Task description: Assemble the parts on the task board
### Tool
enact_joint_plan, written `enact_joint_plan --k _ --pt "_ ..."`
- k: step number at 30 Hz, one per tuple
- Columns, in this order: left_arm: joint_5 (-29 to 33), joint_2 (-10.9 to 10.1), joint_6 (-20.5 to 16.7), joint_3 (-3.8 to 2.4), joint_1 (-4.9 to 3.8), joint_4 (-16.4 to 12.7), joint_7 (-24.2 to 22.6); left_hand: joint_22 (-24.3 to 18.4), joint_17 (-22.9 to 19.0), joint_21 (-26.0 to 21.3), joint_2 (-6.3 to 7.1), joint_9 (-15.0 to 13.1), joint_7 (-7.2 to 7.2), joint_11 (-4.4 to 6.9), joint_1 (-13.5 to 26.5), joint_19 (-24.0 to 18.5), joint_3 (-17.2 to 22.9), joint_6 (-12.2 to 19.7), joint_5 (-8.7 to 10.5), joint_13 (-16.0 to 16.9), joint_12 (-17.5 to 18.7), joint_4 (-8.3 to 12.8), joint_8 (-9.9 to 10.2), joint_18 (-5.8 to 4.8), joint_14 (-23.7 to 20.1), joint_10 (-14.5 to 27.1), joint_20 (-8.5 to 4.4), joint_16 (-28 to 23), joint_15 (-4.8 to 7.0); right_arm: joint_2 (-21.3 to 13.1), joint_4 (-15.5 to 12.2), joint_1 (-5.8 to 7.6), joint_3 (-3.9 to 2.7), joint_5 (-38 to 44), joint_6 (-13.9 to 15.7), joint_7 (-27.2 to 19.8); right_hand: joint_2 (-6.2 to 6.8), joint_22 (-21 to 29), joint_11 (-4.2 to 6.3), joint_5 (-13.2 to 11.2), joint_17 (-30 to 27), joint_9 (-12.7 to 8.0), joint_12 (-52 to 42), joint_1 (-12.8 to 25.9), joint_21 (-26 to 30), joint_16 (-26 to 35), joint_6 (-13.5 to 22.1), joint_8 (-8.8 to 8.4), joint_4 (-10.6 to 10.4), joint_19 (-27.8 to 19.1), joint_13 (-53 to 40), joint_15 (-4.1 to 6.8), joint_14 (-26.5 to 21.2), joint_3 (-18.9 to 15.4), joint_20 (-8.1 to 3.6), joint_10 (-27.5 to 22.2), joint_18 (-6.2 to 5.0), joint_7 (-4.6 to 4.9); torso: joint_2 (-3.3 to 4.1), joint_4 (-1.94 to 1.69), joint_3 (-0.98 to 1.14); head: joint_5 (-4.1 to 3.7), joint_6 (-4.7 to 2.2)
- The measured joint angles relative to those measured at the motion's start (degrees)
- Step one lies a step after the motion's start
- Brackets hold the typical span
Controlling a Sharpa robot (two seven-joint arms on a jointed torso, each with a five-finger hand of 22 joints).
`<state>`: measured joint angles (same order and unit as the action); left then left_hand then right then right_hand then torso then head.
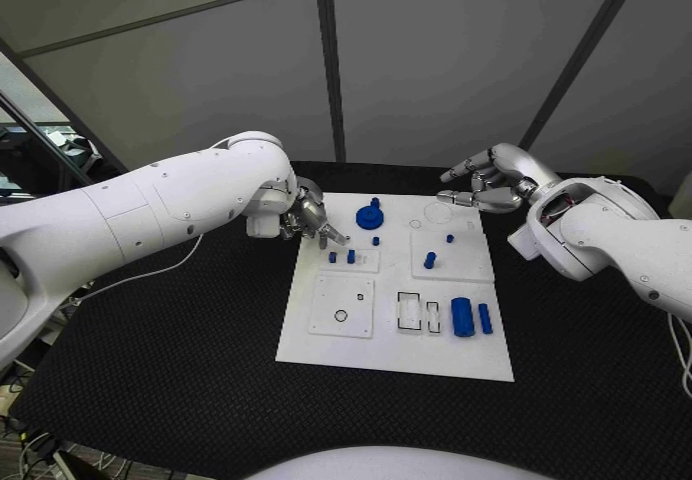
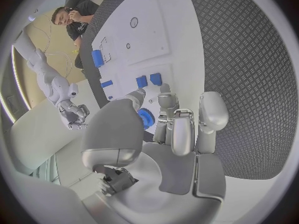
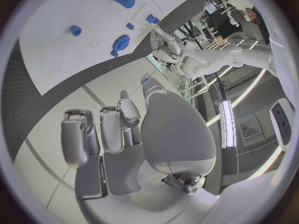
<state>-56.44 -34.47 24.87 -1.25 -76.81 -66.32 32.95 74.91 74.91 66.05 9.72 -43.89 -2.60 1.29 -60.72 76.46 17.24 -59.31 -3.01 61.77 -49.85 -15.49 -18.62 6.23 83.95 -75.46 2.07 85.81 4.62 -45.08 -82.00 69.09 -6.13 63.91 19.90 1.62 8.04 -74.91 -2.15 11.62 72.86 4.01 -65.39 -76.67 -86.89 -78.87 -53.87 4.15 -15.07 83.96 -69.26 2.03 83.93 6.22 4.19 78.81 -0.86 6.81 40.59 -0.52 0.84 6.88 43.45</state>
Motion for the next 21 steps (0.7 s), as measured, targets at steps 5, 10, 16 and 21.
enact_joint_plan --k 5,10,16,21 --pt "0.34 -1.34 -2.69 -0.69 -0.03 -1.35 -0.86 0.0 0.0 -0.02 -0.37 0.0 0.0 -0.01 -0.98 0.0 0.0 0.0 0.0 -0.27 0.41 -0.32 0.21 0.0 0.0 0.02 0.0 -0.29 0.0 0.02 0.14 -0.01 0.0 0.0 0.0 -0.02 0.0 0.0 0.0 0.0 0.0 0.0 0.0 0.0 0.0 0.0 0.0 0.0 0.0 0.0 0.0 0.0 0.0 0.0 0.0 0.0 0.0 0.0 0.0 -0.01 0.01 -0.06 -0.09" --pt "0.53 -3.57 -5.12 -0.92 -0.03 -4.23 -1.65 0.0 0.0 -2.01 -1.05 0.69 -0.63 -0.5 -3.01 -0.31 0.17 0.7 0.0 -3.58 5.34 -0.15 1.69 0.0 0.0 2.62 0.25 -1.97 0.0 -0.02 0.17 -0.01 0.0 -0.01 0.0 -0.05 0.0 0.0 0.0 0.0 0.0 0.0 0.0 0.0 0.0 0.0 0.0 0.0 0.0 0.0 0.0 0.0 0.0 0.0 0.0 0.0 0.0 0.0 0.02 -0.01 0.04 -0.14 -0.11" --pt "0.53 -7.26 -9.19 -0.98 0.66 -10.01 -2.32 0.0 0.0 -2.45 -0.75 1.18 -0.79 -0.71 -3.31 -0.54 0.17 0.86 0.0 -4.33 6.37 -0.15 2.16 0.0 0.21 2.97 0.1 -2.15 -0.21 -0.32 0.13 -0.03 0.0 -0.02 0.01 -0.06 0.0 0.0 0.0 0.0 0.0 0.0 0.0 0.0 0.0 0.0 0.0 0.0 0.0 0.0 0.0 0.0 0.0 0.0 0.0 0.0 0.0 0.0 0.03 -0.03 0.08 -0.25 -0.11" --pt "-0.69 -9.75 -12.69 -0.83 1.86 -14.1 -2.35 0.0 0.0 -1.64 -0.74 1.47 -0.79 -0.79 -3.29 -0.29 -0.63 0.86 0.0 -3.93 5.49 -0.95 2.39 0.0 0.21 2.81 0.35 -2.0 -0.21 -0.42 0.13 -0.03 0.0 -0.02 0.01 -0.06 0.0 0.0 0.0 0.0 0.0 0.0 0.0 0.0 0.0 0.0 0.0 0.0 0.0 0.0 0.0 0.0 0.0 0.0 0.0 0.0 0.0 0.0 0.0 -0.1 0.08 -0.29 -0.18"
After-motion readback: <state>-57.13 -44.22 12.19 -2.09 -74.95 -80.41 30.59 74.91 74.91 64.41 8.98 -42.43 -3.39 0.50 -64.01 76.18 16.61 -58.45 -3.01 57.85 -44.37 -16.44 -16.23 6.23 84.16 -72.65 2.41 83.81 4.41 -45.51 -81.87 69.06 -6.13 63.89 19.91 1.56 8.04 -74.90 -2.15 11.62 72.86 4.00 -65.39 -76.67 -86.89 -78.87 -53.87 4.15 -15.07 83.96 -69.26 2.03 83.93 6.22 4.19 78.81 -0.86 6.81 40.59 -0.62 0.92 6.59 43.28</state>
